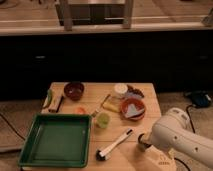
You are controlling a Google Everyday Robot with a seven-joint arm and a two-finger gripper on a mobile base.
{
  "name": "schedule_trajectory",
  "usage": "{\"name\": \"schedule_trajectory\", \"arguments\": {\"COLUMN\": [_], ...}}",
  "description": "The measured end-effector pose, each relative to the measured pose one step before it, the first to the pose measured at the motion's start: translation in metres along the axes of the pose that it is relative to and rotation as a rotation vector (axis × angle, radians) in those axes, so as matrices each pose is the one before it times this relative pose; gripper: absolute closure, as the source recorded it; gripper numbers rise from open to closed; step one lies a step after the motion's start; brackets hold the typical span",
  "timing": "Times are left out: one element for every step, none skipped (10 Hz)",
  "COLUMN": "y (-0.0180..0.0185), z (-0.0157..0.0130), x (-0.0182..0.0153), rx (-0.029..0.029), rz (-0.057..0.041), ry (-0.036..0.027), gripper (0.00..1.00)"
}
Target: Stack cups into tray
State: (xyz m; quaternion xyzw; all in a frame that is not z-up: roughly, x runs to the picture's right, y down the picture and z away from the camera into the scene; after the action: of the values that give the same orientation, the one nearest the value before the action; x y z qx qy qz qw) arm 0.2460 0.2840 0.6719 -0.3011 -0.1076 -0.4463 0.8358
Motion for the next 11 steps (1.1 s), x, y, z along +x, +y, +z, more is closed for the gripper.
{"name": "schedule_trajectory", "arguments": {"y": [0.00004, -0.0005, -0.0004, -0.0012, -0.00103, -0.00124, -0.00181, -0.00177, -0.00087, -0.00205, -0.00231], "z": [0.0019, 0.00292, 0.00226, 0.00196, 0.00191, 0.00131, 0.00251, 0.00249, 0.0026, 0.00255, 0.0023], "x": [0.00001, -0.00026, -0.00028, -0.00071, -0.00099, -0.00031, -0.00036, -0.00029, -0.00002, -0.00069, -0.00013], "rx": [-0.00132, -0.00017, 0.00071, 0.00007, -0.00097, -0.0014, -0.00156, -0.00027, -0.00254, 0.00142, 0.0008], "rz": [-0.00144, -0.00362, -0.0034, -0.00462, -0.00351, -0.00456, -0.00552, -0.00354, -0.00386, -0.002, -0.00144], "ry": [-0.002, -0.0054, -0.00473, -0.00515, -0.00407, -0.00049, -0.00271, -0.0044, -0.00314, -0.00586, -0.0045], "gripper": [0.2, 0.2, 0.2, 0.2, 0.2, 0.2, 0.2, 0.2, 0.2, 0.2, 0.2]}}
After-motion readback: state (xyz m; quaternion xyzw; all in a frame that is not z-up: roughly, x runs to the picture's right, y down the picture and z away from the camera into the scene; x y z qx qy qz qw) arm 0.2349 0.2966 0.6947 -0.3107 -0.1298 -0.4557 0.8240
